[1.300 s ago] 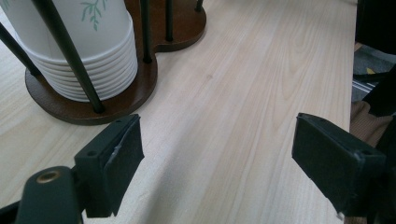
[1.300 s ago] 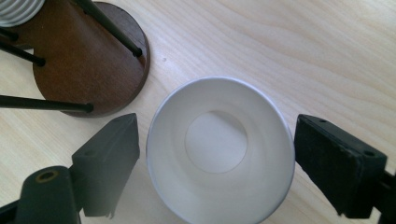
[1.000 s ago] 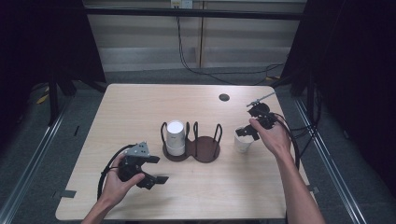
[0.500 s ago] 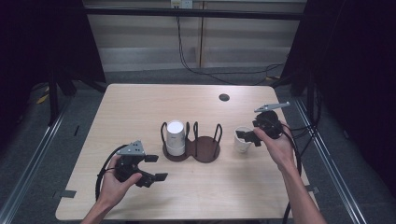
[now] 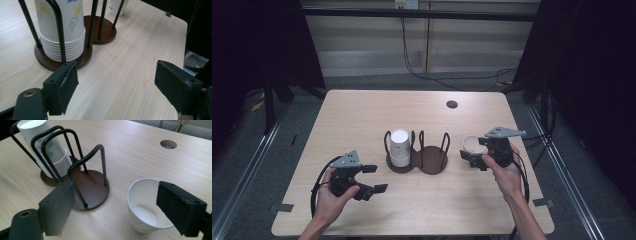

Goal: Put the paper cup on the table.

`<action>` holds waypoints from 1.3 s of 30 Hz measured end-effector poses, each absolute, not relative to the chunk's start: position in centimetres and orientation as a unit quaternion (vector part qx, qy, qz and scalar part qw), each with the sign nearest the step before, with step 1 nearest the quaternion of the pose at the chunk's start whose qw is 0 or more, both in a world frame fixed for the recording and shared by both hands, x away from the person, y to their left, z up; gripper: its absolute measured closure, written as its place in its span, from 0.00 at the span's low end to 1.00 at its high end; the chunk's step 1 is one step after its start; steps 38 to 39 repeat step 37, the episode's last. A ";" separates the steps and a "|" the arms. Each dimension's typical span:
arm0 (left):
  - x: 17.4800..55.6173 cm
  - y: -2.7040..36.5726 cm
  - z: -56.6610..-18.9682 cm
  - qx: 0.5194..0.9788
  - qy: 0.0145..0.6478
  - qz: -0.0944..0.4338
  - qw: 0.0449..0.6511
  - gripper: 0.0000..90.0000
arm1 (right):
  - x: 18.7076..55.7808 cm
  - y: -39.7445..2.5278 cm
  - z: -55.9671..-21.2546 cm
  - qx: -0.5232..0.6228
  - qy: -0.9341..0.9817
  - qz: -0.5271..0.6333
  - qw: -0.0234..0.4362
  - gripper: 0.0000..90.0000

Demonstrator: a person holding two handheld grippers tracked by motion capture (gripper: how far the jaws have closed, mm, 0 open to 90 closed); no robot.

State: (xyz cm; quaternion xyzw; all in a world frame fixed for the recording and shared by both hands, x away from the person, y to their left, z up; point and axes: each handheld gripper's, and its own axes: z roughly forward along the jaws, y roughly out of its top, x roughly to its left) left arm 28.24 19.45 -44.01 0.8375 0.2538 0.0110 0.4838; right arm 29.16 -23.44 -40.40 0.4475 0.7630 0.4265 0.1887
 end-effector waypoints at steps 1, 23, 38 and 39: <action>28.2 19.5 -44.1 0.839 0.254 0.008 0.482 0.21 | 28.9 -23.5 -40.5 0.446 0.761 0.433 0.186 0.16; 27.2 19.9 -45.1 0.836 0.255 0.031 0.484 0.21 | 24.1 -20.0 -43.9 0.422 0.746 0.492 0.149 0.15; 27.1 19.0 -46.3 0.852 0.242 0.018 0.465 0.19 | 23.4 -17.3 -47.4 0.395 0.769 0.483 0.137 0.16; 27.1 19.0 -46.3 0.852 0.242 0.018 0.465 0.19 | 23.4 -17.3 -47.4 0.395 0.769 0.483 0.137 0.16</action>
